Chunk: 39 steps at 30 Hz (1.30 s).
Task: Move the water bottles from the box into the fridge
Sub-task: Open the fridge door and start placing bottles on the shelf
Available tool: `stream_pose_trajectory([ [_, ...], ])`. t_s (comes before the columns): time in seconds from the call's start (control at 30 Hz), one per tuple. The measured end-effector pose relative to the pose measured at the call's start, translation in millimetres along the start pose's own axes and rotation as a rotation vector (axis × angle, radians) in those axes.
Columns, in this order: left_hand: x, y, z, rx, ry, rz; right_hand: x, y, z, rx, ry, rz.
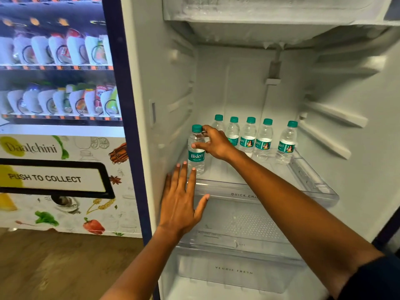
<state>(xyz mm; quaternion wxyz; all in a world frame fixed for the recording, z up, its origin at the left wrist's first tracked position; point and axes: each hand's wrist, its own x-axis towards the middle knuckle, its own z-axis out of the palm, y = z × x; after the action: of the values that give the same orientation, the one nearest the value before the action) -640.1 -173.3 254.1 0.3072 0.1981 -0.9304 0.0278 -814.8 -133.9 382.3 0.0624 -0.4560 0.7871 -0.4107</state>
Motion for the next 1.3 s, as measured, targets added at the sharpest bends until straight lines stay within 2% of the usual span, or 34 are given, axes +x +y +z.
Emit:
stream_pose_trajectory([
  [0.2,-4,1,2,0.014,-0.051,-0.001,-7,-7,3,-0.032,-0.022,-0.03],
  [0.47,-4,-1,1,0.054,-0.094,0.004,-10,0,-2,0.104,-0.037,0.006],
  [0.67,-4,0,-2,0.059,-0.122,-0.003,-11,0,-5,0.074,-0.063,-0.005],
  [0.87,-4,2,-5,0.045,-0.094,0.012,-12,-4,-2,0.045,-0.032,-0.029],
  [1.17,-6,5,-6,0.016,-0.048,0.03,-24,5,-2,0.166,0.005,-0.063],
  [1.3,-5,6,-4,0.008,-0.046,0.022,-19,7,-7,0.132,-0.054,-0.076],
])
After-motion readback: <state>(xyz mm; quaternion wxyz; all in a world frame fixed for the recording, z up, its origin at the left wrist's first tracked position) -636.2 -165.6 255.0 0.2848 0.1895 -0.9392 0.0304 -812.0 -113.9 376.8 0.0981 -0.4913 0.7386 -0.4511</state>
